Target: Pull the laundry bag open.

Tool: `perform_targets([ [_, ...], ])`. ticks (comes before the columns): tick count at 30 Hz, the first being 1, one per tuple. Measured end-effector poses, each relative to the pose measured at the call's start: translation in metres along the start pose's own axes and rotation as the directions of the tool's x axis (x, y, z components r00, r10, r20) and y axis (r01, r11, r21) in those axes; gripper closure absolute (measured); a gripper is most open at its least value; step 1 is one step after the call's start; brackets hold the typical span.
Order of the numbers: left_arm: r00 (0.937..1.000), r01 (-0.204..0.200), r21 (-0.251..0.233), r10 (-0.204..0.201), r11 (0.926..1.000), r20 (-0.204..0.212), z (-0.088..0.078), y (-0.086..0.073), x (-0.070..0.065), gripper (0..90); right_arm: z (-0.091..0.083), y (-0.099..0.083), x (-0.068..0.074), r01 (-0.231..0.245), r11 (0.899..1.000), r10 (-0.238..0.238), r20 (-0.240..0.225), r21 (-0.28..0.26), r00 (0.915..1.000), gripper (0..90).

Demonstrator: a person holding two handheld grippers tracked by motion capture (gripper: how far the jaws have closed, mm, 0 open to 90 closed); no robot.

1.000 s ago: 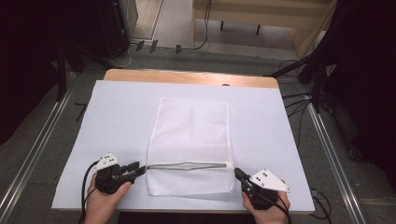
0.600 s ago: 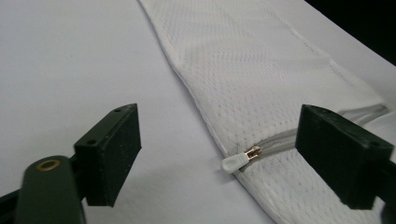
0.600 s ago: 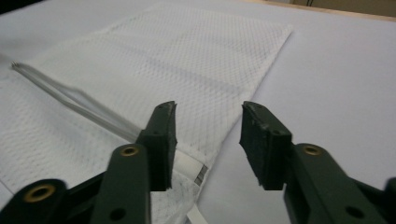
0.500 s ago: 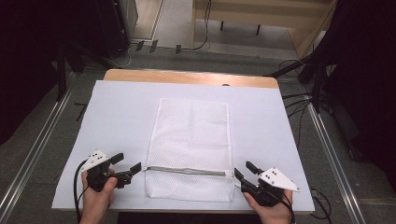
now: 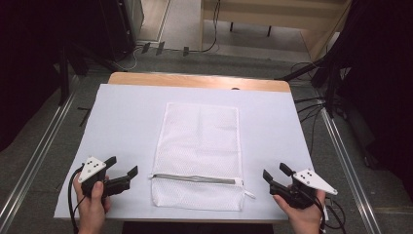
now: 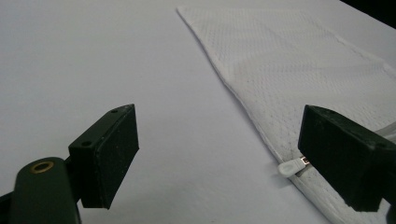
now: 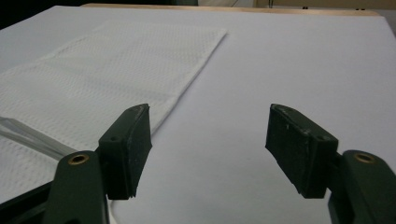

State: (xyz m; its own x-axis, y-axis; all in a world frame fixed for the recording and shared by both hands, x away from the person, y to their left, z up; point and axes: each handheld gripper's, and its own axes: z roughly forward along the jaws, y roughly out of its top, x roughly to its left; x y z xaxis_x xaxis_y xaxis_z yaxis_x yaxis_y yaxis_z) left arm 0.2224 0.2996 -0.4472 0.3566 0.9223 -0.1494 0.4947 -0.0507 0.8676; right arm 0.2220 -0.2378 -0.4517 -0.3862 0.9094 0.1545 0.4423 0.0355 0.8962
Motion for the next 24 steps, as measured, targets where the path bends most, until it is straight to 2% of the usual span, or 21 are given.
perform_targets([
  [1,1.0000,0.000,0.000,0.000,1.0000,0.000,0.000,0.000,0.000,12.7,0.000,0.000,0.000,0.000,1.000,0.000,0.000,0.000,1.0000,31.9],
  [5,0.9992,-0.014,-0.011,0.014,0.9998,-0.039,-0.005,0.000,0.008,12.7,-0.004,0.000,-0.016,-0.024,1.000,0.024,0.020,-0.006,0.9995,30.0],
  [10,0.9985,-0.015,-0.019,0.014,0.9997,-0.053,-0.008,0.000,0.012,12.7,-0.007,0.000,-0.026,-0.036,0.999,0.036,0.032,-0.011,0.9988,28.9],
  [13,0.9982,-0.014,-0.021,0.013,0.9997,-0.059,-0.010,0.000,0.015,11.9,-0.008,-0.002,-0.037,-0.042,0.999,0.042,0.033,-0.006,0.9986,28.1],
  [18,0.9988,-0.004,-0.028,0.003,0.9996,-0.050,-0.013,0.001,0.019,9.6,-0.010,-0.003,-0.044,-0.028,1.000,0.028,0.052,-0.004,0.9982,27.1],
  [24,0.9990,0.005,-0.032,-0.007,0.9995,-0.045,-0.015,0.001,0.022,7.8,-0.011,-0.005,-0.052,-0.045,0.999,0.045,0.078,0.000,0.9959,26.2],
])
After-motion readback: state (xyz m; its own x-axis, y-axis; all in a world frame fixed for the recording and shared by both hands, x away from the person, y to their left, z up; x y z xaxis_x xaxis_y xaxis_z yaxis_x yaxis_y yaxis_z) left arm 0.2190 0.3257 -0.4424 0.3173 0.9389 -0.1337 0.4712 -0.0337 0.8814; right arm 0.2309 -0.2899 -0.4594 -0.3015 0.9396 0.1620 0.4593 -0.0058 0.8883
